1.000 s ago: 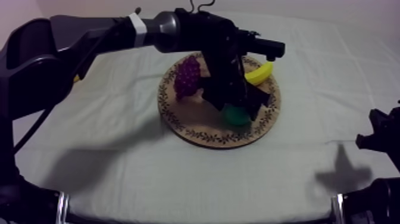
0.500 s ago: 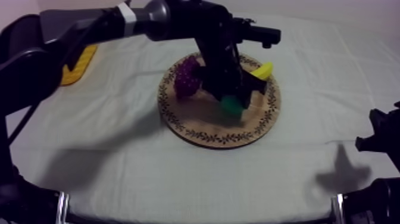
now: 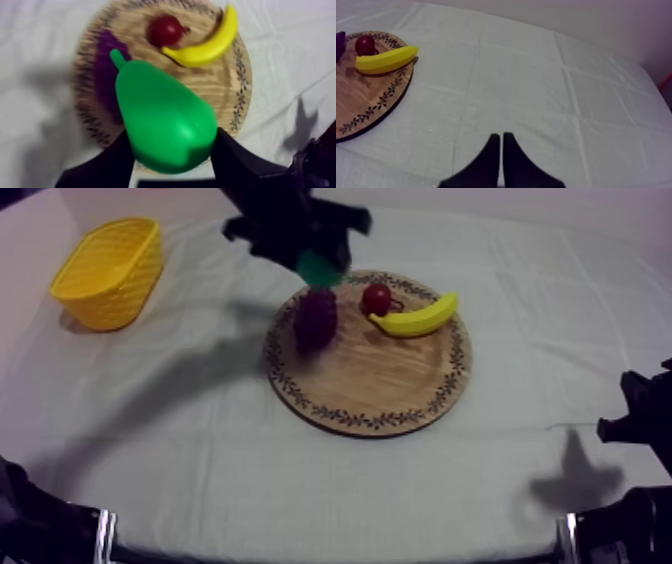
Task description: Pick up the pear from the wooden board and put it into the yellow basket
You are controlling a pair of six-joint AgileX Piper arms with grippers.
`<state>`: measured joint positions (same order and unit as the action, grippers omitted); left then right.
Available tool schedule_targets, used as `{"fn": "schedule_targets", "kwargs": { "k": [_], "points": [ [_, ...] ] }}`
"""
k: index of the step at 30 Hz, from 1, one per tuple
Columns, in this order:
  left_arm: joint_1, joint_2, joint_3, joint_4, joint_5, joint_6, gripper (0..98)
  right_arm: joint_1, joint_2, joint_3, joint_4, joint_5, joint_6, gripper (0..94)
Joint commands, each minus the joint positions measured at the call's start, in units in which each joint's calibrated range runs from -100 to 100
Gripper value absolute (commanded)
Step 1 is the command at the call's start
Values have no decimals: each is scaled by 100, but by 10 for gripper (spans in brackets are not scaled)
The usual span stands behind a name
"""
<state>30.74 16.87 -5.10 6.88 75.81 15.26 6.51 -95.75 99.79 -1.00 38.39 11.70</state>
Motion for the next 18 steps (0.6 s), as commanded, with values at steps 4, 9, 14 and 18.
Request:
{"fn": "schedule_targets", "kwargs": {
  "k": [4,9,14,18],
  "points": [
    [-521,-1351,-51,-328,335,10,421,0,-1,-1,0,0,4,3],
    [-1087,-1907,-301,-672,586,-49,440,0,-1,-1,0,0,5,3],
    [-1723,-2112,-430,-955,678,-187,447,0,-1,-1,0,0,5,3],
    [-2231,-2003,-327,-1075,537,-347,450,0,-1,-1,0,0,5,3]
  ]
}}
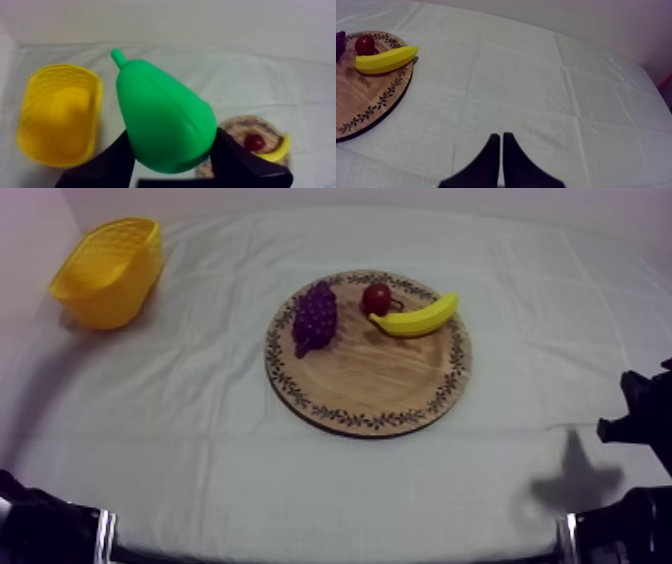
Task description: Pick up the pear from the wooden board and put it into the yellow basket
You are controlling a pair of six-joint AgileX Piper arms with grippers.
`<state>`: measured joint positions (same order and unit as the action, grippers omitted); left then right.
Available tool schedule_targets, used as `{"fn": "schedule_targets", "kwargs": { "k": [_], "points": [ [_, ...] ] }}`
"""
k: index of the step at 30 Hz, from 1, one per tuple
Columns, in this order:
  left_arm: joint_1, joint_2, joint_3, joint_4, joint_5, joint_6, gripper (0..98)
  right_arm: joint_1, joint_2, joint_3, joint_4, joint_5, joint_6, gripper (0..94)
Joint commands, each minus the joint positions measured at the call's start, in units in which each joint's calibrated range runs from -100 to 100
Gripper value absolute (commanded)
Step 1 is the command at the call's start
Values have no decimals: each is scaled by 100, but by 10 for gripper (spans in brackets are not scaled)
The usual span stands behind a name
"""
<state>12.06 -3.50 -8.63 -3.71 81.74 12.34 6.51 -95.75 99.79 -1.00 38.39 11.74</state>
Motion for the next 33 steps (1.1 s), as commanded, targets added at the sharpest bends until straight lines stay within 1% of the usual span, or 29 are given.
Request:
{"fn": "schedule_targets", "kwargs": {
  "k": [1,6,10,15,20,22,26,28,30,33],
  "points": [
    [-481,96,73,-34,-110,-93,450,0,-1,-1,0,0,2,3],
    [-985,562,272,-94,-430,-266,454,0,-1,-1,0,0,5,3],
    [-1243,1011,387,-186,-705,-323,454,0,-1,-1,0,0,6,3],
    [-1458,1556,513,-232,-1016,-371,460,0,-1,-1,0,0,6,3],
    [-1528,1939,606,-257,-1232,-410,500,0,-1,-1,0,0,6,3],
    [-1535,2025,650,-267,-1278,-419,554,0,-1,-1,0,0,6,3],
    [-1553,2094,737,-279,-1317,-431,774,0,-1,-1,0,0,6,3],
    [-1568,2056,792,-267,-1324,-466,864,0,-1,-1,0,0,6,3],
    [-1583,1943,876,-257,-1325,-500,910,0,-1,-1,0,0,6,3],
    [-1605,1601,1081,-247,-1323,-538,934,0,-1,-1,0,0,6,3]
  ]
}}
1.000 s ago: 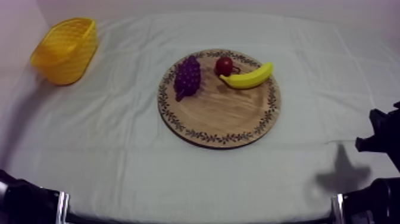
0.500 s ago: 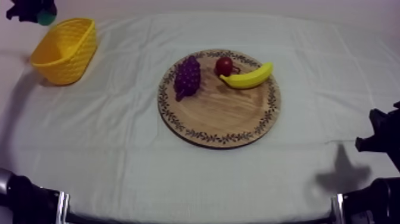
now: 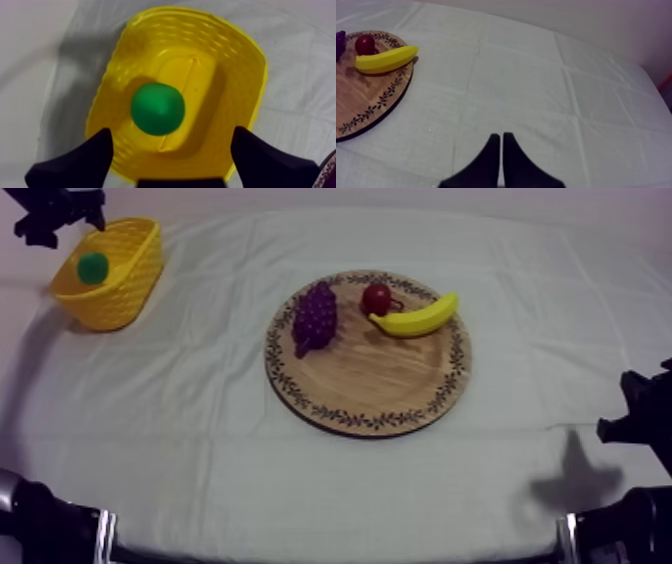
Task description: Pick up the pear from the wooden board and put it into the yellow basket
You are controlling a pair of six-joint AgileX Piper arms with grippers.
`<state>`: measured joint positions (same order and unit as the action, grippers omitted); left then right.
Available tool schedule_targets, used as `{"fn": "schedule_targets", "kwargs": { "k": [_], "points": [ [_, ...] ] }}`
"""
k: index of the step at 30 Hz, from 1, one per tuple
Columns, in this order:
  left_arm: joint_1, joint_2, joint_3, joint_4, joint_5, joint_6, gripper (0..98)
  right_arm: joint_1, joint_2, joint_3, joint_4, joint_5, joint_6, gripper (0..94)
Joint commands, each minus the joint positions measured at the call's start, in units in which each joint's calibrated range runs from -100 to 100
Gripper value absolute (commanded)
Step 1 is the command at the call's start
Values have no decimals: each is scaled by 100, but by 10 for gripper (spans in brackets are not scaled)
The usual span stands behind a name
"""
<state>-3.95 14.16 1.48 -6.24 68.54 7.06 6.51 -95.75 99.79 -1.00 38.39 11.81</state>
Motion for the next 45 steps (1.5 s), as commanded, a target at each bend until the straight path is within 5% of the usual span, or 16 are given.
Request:
{"fn": "schedule_targets", "kwargs": {
  "k": [1,8,31,45],
  "points": [
    [-12,-325,159,15,-3,-23,934,0,-1,-1,0,0,-1,3],
    [-11,-2028,1030,63,-198,-79,830,0,-1,-1,0,0,-1,3],
    [90,-7396,5328,484,-2047,-533,50,0,-1,-1,0,0,3,3],
    [157,-10082,8692,576,-3370,-488,0,0,-1,-1,0,0,3,3]
  ]
}}
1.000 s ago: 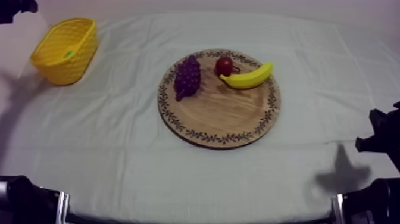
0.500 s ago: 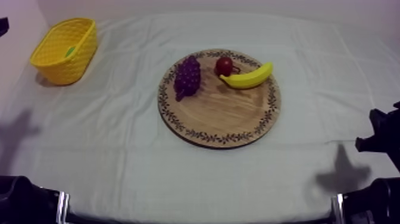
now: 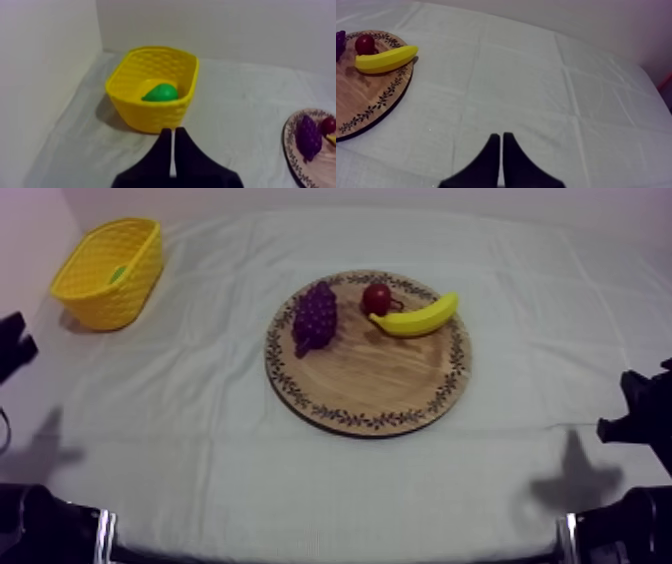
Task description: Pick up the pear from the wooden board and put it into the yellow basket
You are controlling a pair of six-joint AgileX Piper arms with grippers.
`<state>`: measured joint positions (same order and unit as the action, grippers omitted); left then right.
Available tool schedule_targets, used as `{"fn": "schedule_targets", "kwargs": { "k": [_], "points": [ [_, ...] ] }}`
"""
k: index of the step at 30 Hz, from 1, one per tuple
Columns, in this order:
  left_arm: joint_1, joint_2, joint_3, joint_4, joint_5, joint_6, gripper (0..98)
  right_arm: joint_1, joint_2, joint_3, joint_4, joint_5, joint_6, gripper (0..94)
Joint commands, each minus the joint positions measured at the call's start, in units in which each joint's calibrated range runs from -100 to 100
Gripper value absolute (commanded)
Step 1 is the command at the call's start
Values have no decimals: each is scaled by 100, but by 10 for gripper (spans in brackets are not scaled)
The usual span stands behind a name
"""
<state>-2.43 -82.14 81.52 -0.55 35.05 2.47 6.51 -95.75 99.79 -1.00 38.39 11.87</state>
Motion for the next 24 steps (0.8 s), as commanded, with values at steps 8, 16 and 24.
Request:
{"fn": "schedule_targets", "kwargs": {
  "k": [8,16,24],
  "points": [
    [259,-1415,1709,-31,-293,-263,0,0,-1,-1,0,0,-2,3],
    [356,-1736,1818,-135,-297,244,0,0,-1,-1,0,0,0,3],
    [369,-1759,1825,-142,-296,986,0,0,-1,-1,0,0,2,3]
  ]
}}
